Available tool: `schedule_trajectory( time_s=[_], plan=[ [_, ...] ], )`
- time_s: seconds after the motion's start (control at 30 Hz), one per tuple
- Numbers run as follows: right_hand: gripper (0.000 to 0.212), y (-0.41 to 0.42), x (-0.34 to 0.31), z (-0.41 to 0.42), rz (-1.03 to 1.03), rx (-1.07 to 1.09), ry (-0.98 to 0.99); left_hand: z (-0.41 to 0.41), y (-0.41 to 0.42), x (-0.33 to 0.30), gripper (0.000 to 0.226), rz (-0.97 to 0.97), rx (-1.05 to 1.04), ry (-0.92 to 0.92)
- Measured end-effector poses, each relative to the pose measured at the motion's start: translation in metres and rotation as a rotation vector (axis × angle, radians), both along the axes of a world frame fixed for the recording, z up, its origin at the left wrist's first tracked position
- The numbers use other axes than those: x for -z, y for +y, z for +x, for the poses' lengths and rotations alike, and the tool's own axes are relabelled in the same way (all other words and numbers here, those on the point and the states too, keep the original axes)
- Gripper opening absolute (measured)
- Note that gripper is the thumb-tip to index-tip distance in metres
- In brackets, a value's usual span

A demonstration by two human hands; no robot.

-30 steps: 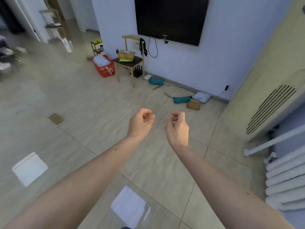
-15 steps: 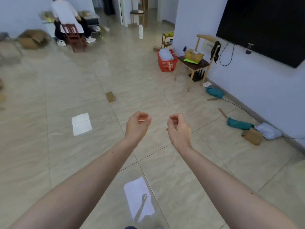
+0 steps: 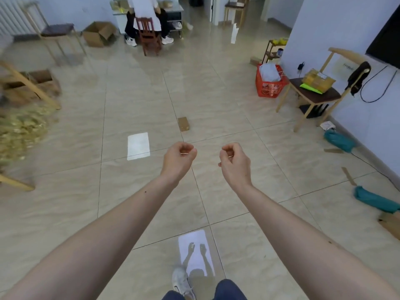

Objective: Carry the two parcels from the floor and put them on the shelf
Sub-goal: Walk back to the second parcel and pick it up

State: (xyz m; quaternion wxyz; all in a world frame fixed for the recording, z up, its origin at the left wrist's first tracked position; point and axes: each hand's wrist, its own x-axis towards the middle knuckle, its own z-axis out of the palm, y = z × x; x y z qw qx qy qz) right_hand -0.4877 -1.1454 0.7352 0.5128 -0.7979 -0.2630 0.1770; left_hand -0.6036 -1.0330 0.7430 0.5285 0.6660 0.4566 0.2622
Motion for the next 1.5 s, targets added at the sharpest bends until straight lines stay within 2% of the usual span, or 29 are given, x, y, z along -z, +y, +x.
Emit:
schedule_trajectory(
  time_s=[0.27, 0.7, 0.9, 1.13, 1.3, 1.5],
  plan=[
    [0.015, 0.12, 0.008, 0.026, -0.039, -0.023, 0.032, 0.02, 0.121, 0.008, 0.013, -0.043, -0.02, 0.018],
    [0.009, 0.334, 0.018, 0.131, -0.093, -0.061, 0.036, 0.118, 0.331, 0.012, 0.019, -0.064, -0.012, 0.05],
    [0.01, 0.432, 0.027, 0.163, -0.132, -0.08, 0.057, 0.151, 0.429, 0.018, 0.014, -0.071, -0.008, 0.065],
    [0.011, 0.558, 0.042, 0.186, -0.113, 0.028, 0.135, 0.178, 0.569, 0.026, 0.011, -0.041, 0.096, 0.118],
    [0.008, 0.64, 0.042, 0.205, -0.114, 0.122, 0.19, 0.204, 0.662, 0.028, 0.021, -0.02, 0.203, 0.185],
    [0.01, 0.717, 0.043, 0.236, -0.122, 0.217, 0.222, 0.255, 0.749, 0.037, 0.016, -0.015, 0.337, 0.203]
  ],
)
